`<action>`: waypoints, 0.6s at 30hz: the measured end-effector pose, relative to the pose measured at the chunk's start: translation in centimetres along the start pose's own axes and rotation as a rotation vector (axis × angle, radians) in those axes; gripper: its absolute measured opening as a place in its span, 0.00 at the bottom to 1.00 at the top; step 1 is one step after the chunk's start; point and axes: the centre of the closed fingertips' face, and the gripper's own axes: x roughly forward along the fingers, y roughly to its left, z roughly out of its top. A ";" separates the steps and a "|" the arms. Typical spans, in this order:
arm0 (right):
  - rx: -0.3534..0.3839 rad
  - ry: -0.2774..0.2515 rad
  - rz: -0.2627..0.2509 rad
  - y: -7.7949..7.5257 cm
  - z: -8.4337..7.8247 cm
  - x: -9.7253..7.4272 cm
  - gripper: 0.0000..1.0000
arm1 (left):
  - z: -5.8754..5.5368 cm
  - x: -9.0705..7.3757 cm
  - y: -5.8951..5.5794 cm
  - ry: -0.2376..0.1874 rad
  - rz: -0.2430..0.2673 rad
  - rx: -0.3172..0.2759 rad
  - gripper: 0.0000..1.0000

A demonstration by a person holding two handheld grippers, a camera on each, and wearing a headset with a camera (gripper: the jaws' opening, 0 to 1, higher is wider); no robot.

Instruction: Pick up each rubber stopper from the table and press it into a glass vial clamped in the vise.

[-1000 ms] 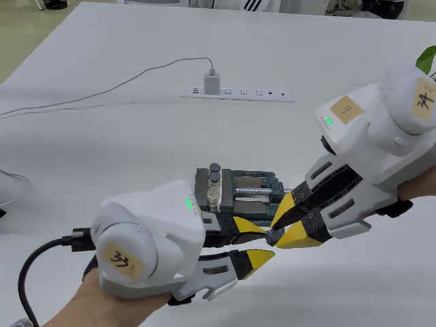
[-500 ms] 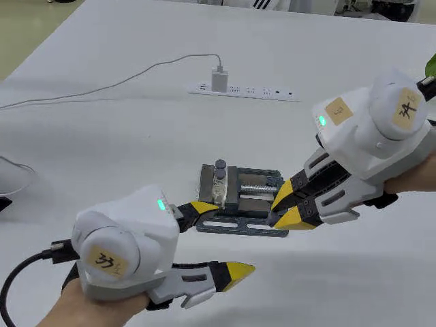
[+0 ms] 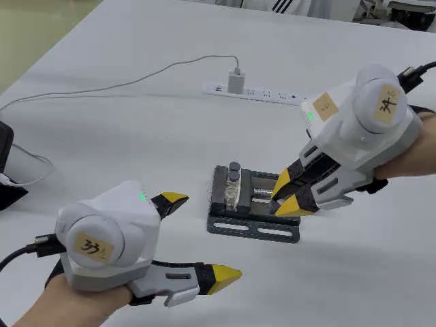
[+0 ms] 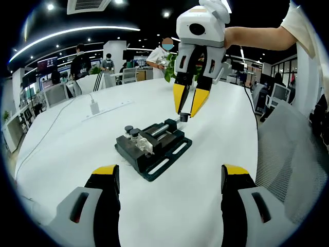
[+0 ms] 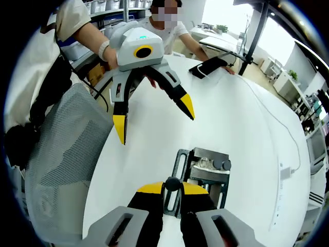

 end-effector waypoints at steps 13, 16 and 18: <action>-0.262 0.080 -0.034 -3.8 0.6 0.9 0.07 | -1.3 0.0 0.9 0.036 -0.003 -0.043 0.99; -0.348 0.105 -0.025 -4.0 0.7 1.2 0.06 | -1.5 0.0 1.3 0.037 0.003 -0.043 0.99; -0.409 0.111 -0.012 -4.1 0.9 1.5 0.06 | -1.4 0.0 1.5 0.032 0.008 -0.049 0.99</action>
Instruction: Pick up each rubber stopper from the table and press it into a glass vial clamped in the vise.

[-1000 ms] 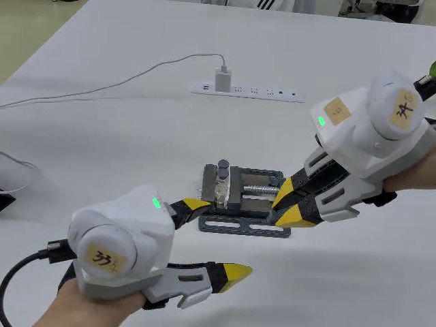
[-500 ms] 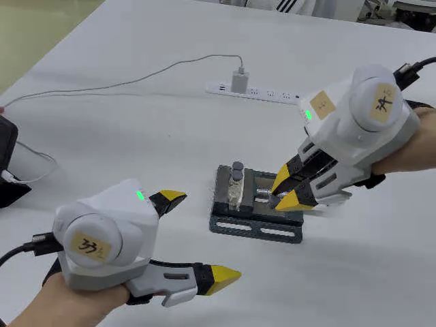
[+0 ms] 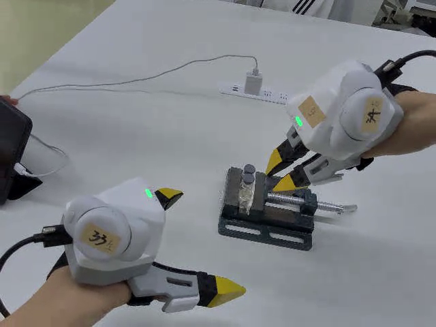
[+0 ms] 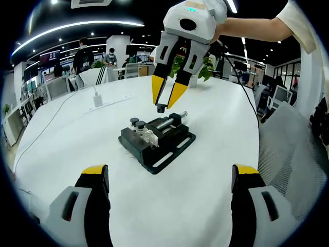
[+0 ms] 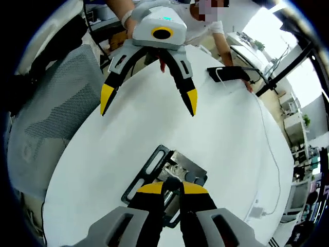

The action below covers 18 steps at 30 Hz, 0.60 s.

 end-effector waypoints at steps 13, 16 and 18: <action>-0.101 0.013 0.077 -0.2 0.5 1.5 0.06 | -0.4 0.2 0.5 0.022 -0.001 -0.010 0.97; -0.106 0.008 0.089 -0.4 0.5 1.9 0.06 | -0.5 0.3 0.7 0.021 0.000 -0.016 0.97; -0.107 0.011 0.093 -0.7 0.5 2.1 0.06 | -0.4 0.4 0.7 0.021 -0.002 -0.020 0.97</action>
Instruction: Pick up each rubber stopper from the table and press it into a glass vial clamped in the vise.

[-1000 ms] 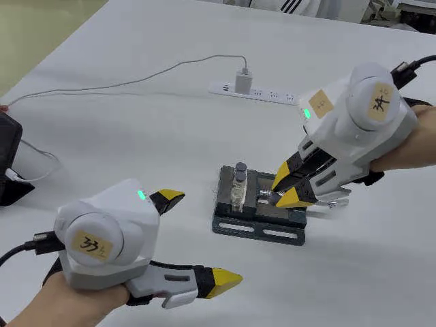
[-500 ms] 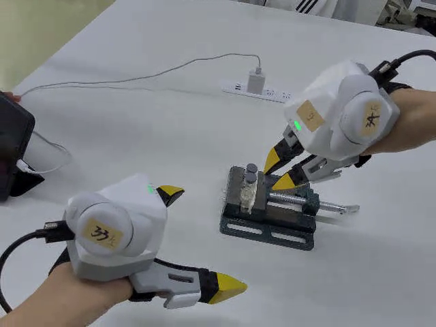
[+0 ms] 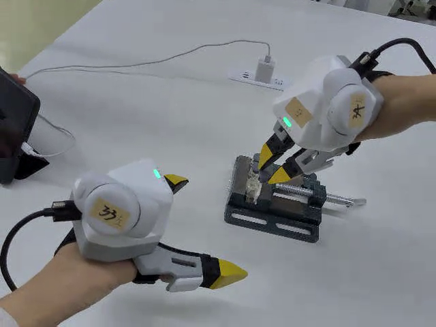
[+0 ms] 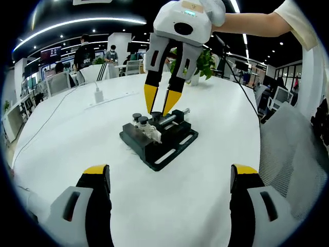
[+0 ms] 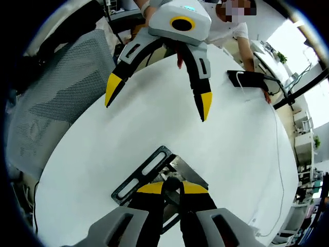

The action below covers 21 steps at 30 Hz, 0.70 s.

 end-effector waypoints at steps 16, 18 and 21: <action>-0.008 0.010 0.020 -0.7 -0.5 1.0 0.06 | -0.1 0.1 0.6 -0.002 0.012 -0.031 0.97; -0.004 0.016 0.025 -0.7 -0.6 1.2 0.06 | -0.3 0.1 0.5 0.000 0.010 -0.034 0.97; 0.003 0.023 0.026 -0.7 -0.7 1.3 0.06 | -0.4 0.1 0.5 0.001 0.009 -0.039 0.96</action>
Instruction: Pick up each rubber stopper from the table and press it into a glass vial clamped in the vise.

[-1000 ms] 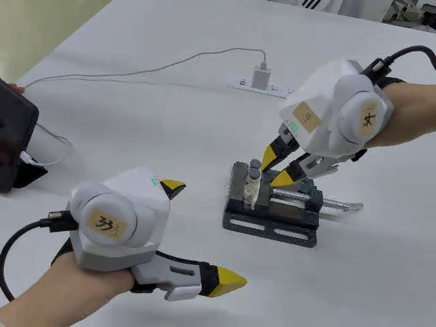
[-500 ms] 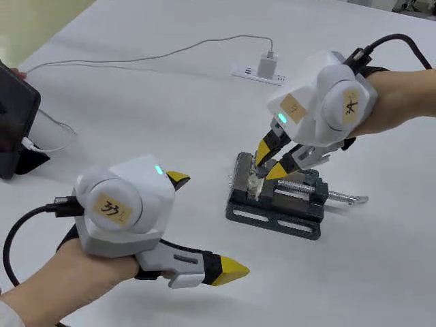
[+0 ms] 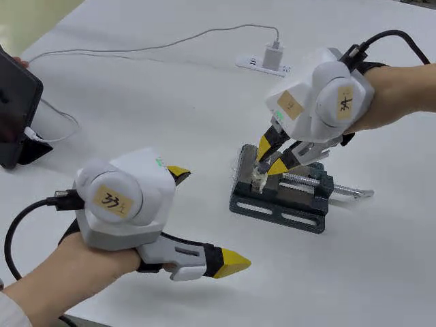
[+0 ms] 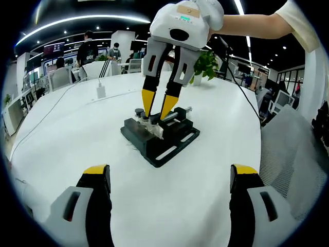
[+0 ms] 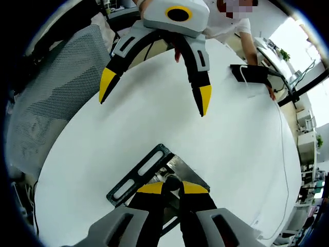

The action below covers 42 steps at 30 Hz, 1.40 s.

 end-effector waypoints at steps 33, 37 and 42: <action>0.274 0.012 -0.009 -0.5 -0.2 0.5 0.04 | -0.2 0.4 -0.7 -0.002 -0.014 -0.013 0.95; 0.249 -0.007 -0.039 -0.3 -0.1 0.4 0.04 | -0.3 0.4 -0.9 -0.001 -0.016 -0.015 0.95; 0.217 -0.025 -0.087 -0.1 0.0 0.4 0.04 | -0.4 0.4 -0.9 -0.005 -0.016 -0.014 0.95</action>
